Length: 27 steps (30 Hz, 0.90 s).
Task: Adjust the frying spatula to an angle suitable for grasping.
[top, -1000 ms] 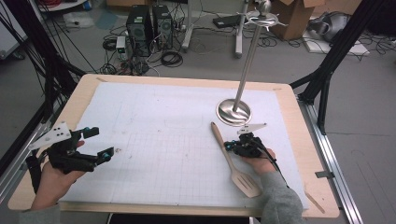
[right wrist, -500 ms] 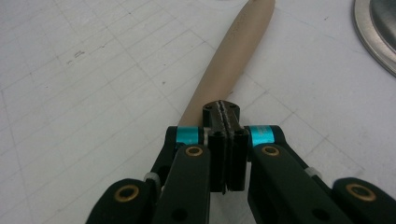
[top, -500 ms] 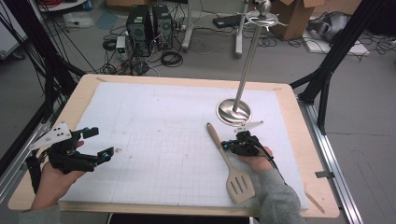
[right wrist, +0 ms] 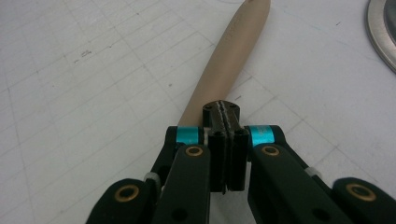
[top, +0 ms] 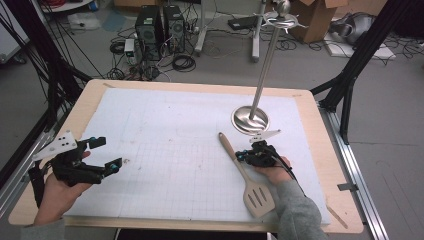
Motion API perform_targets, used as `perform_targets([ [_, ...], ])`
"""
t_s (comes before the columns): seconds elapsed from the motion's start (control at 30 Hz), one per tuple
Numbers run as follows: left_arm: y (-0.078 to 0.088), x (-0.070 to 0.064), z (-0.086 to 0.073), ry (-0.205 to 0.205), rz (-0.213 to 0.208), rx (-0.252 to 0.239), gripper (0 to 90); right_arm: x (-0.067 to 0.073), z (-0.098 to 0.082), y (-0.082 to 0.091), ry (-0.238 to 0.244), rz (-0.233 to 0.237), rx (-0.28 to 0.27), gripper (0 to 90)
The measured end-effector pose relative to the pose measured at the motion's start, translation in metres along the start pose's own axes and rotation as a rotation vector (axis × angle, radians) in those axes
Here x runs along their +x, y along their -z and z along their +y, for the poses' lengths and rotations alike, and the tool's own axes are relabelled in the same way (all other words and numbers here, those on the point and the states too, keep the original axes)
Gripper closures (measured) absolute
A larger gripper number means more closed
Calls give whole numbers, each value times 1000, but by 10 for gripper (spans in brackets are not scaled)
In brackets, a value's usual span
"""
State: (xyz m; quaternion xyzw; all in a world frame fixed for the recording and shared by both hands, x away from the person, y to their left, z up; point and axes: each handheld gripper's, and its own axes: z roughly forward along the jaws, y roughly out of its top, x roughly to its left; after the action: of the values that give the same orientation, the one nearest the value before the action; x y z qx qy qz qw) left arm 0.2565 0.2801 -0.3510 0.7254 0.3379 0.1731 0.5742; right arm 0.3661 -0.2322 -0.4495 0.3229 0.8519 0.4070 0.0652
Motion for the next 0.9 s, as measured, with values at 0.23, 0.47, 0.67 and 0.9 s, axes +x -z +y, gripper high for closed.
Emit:
perform_targets([
  [0.23,3,0,1,-3,8,-17,26,2,1,-2,13,9,-1,900],
  [0.47,2,0,1,-3,5,-11,26,4,2,-4,29,25,2,900],
  [0.67,3,1,0,-2,8,-10,25,6,5,-4,53,17,20,900],
  [0.9,3,1,0,-1,10,-10,26,7,5,-5,60,17,20,900],
])
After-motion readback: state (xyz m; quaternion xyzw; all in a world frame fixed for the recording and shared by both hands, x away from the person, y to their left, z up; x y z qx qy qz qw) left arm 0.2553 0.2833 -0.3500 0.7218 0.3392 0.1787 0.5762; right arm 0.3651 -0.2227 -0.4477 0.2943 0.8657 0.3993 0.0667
